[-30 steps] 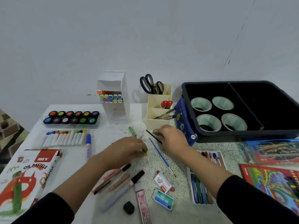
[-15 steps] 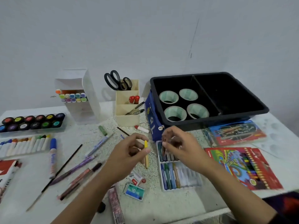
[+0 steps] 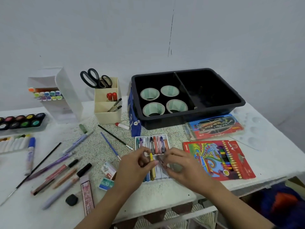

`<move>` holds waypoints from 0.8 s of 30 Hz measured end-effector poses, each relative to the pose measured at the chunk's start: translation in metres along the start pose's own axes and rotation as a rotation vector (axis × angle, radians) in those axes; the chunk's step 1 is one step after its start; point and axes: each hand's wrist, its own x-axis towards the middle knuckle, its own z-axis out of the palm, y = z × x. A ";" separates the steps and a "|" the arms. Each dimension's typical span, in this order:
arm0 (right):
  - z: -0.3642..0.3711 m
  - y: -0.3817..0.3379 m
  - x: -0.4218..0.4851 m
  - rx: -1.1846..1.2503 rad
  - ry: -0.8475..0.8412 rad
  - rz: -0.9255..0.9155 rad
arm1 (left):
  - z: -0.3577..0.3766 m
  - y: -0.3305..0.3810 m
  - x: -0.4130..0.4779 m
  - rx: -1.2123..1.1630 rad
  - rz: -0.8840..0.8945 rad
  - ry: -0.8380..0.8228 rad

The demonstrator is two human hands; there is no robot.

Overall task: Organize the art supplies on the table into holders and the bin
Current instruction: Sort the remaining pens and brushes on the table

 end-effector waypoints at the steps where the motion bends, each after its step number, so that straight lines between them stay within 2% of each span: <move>1: 0.003 0.003 -0.002 -0.016 -0.008 -0.022 | 0.001 0.000 -0.002 0.026 0.007 0.008; 7: 0.009 0.008 -0.005 -0.047 -0.091 -0.056 | 0.001 -0.001 -0.009 0.181 0.084 0.006; 17: 0.003 0.009 -0.002 -0.014 -0.228 -0.060 | -0.004 -0.006 -0.020 0.352 0.185 -0.134; 20: 0.006 0.012 -0.003 -0.039 -0.197 -0.074 | 0.000 -0.004 -0.019 0.394 0.206 -0.161; 24: 0.007 0.014 -0.005 0.026 -0.179 0.011 | 0.003 -0.004 -0.016 0.472 0.215 -0.170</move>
